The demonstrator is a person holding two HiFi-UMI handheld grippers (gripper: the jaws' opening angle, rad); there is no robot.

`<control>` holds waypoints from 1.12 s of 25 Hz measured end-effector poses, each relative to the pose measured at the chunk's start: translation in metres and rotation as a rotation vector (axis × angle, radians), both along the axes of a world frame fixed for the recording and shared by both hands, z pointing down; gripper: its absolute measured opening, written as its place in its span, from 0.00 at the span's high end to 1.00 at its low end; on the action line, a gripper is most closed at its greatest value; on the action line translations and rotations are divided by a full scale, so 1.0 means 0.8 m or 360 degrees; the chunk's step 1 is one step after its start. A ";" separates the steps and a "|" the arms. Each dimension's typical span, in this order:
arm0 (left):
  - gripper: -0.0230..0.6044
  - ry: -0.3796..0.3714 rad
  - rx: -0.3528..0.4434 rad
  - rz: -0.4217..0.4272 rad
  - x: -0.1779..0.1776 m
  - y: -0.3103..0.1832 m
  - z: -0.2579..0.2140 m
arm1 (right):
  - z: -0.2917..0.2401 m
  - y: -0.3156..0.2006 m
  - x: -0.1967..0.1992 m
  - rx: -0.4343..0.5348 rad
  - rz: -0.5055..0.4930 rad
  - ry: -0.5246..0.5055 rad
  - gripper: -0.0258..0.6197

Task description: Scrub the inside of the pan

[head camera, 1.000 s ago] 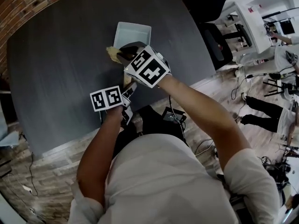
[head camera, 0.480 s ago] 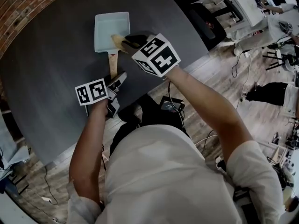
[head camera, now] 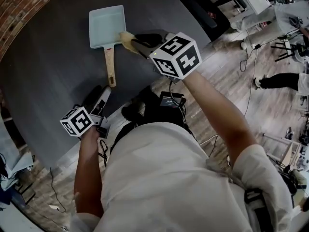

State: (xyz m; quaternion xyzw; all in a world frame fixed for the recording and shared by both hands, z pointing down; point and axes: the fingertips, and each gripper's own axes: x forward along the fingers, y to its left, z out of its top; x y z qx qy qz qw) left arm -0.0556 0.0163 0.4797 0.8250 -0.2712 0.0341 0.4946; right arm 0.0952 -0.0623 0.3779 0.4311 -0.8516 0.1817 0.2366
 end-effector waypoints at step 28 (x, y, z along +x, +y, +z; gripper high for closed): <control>0.89 0.0492 0.0512 -0.0149 0.045 0.088 -0.220 | -0.105 0.140 0.177 0.0198 0.0403 -0.0536 0.86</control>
